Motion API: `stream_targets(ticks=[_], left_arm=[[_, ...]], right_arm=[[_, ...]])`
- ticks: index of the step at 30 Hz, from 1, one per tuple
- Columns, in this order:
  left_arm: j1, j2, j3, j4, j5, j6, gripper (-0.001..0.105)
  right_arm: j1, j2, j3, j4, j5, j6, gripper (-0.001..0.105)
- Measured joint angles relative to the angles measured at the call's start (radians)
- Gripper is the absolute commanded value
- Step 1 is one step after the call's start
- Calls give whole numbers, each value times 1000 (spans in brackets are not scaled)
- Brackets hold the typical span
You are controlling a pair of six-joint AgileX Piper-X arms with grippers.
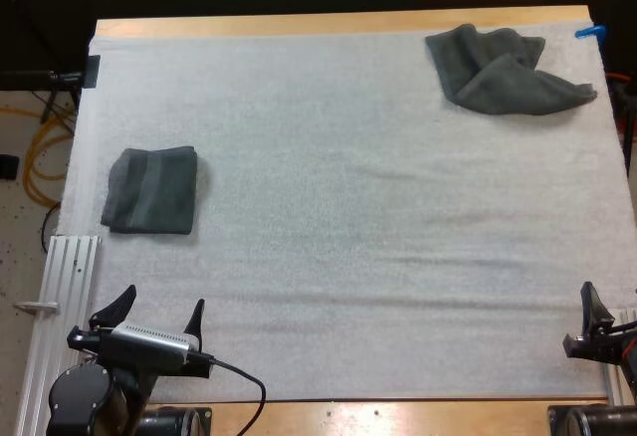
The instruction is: Pick towel from pile fold and stack
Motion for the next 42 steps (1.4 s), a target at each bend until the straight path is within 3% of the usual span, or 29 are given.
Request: stream_targets(ticks=[23,29,31,36,42], left_arm=[[0,0,-2,-17,0,0,78],[0,20,-103,-26,5,0,78],[0,77,-154,-33,40,0,78],[0,260,-261,-45,208,0,78],[-78,417,-370,-77,328,0,78]], right_arm=[[0,0,-3,2,0,0,63],[0,70,-111,10,-4,-7,52],[0,113,-159,10,-18,-24,51],[0,237,-262,8,-48,-44,51],[0,373,-354,-1,-143,-44,68]])
